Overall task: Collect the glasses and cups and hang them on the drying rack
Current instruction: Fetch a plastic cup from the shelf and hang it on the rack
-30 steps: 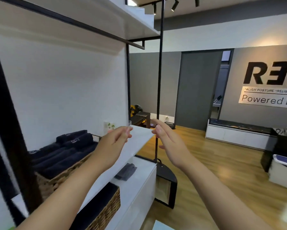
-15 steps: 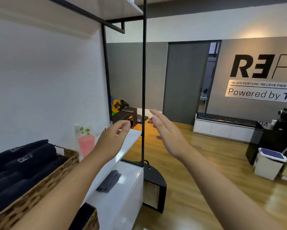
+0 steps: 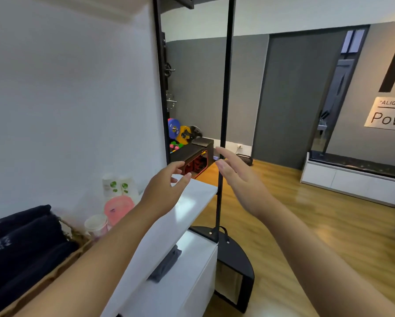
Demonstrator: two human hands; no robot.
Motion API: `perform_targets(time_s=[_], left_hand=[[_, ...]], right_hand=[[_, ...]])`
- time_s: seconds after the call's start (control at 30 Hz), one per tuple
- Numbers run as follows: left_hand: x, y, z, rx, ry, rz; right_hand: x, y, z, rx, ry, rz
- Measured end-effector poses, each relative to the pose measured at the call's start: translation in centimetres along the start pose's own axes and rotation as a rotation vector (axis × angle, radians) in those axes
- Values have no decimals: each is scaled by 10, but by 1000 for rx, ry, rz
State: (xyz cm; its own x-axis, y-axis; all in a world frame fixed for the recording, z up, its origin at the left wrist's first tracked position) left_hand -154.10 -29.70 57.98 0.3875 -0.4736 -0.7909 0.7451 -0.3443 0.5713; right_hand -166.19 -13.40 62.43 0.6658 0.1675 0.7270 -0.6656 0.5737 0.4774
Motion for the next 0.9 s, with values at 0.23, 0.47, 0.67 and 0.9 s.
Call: perform_targets(time_s=[0.23,0.47,0.67,0.9], left_hand=[[25,-15,58,-183,123,74],[58,-40,87,-334,362,72],[98,-68,113,-378,482,100],[152,-80,177,-365,542,185]], right_hand=[[-78,6,78,142,68,124],[-147,7,131,333,117,226],[-196,-11,156,420,98,294],[-226,-58,193,486,134,260]])
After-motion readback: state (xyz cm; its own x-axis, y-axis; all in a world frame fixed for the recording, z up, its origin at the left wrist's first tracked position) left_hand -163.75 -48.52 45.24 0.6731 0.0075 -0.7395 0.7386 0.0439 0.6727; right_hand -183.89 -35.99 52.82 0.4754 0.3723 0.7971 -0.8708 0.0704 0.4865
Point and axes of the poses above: each hand's wrist, its own z-axis towards the middle knuckle, its own y-axis out of the back of the hand, x = y × z, the point moved 10 cm from there along z, towards the middle knuckle, and after that the axes turned 11 degrees about y, right-handed, at the moved point
